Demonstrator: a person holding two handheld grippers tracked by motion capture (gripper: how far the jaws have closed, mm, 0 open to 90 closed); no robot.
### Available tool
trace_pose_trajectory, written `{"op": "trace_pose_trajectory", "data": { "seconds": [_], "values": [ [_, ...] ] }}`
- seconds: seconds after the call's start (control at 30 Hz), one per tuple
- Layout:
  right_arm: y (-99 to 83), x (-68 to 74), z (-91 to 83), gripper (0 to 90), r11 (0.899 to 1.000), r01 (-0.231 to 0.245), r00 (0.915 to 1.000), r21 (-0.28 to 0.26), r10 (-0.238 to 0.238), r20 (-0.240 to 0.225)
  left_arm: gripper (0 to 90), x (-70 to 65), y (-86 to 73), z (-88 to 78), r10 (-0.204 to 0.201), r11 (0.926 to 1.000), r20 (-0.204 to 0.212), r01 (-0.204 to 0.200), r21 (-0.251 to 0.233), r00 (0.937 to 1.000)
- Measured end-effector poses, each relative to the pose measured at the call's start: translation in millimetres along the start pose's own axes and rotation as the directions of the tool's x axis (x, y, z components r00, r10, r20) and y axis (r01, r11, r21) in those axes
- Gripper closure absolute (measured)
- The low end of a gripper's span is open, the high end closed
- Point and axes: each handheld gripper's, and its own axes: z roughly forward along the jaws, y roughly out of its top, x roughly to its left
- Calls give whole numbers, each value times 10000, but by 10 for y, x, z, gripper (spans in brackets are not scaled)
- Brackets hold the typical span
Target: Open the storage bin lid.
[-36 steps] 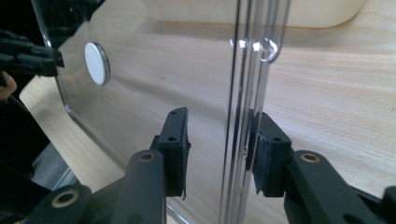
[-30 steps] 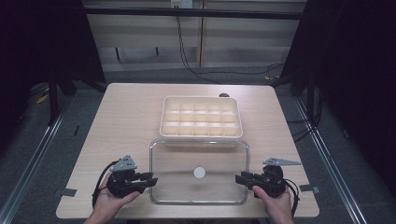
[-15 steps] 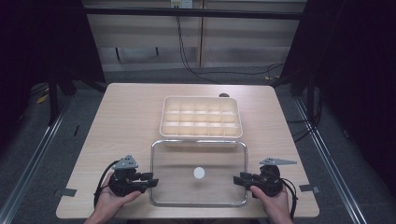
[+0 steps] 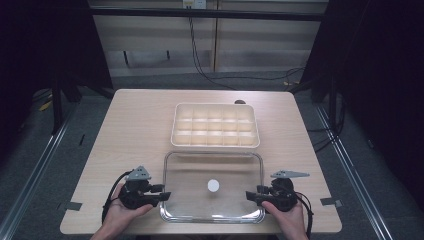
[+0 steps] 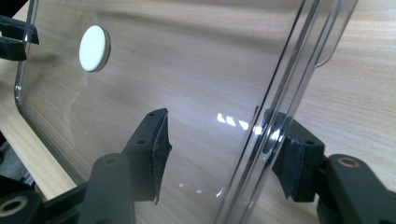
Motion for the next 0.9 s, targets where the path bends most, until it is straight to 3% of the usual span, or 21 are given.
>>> {"op": "trace_pose_trajectory", "data": {
  "seconds": [0.67, 0.9],
  "values": [
    [57, -123, 73, 446, 9985, -348, 9983, 411, 367, -457, 573, 79, 36, 78, -338, 9993, -184, 340, 126, 9993],
    [62, -137, 92, 429, 9975, -163, 9990, 695, 192, -413, 566, 87, 28, 95, -317, 9992, -205, 322, 245, 9993]
  ]
}}
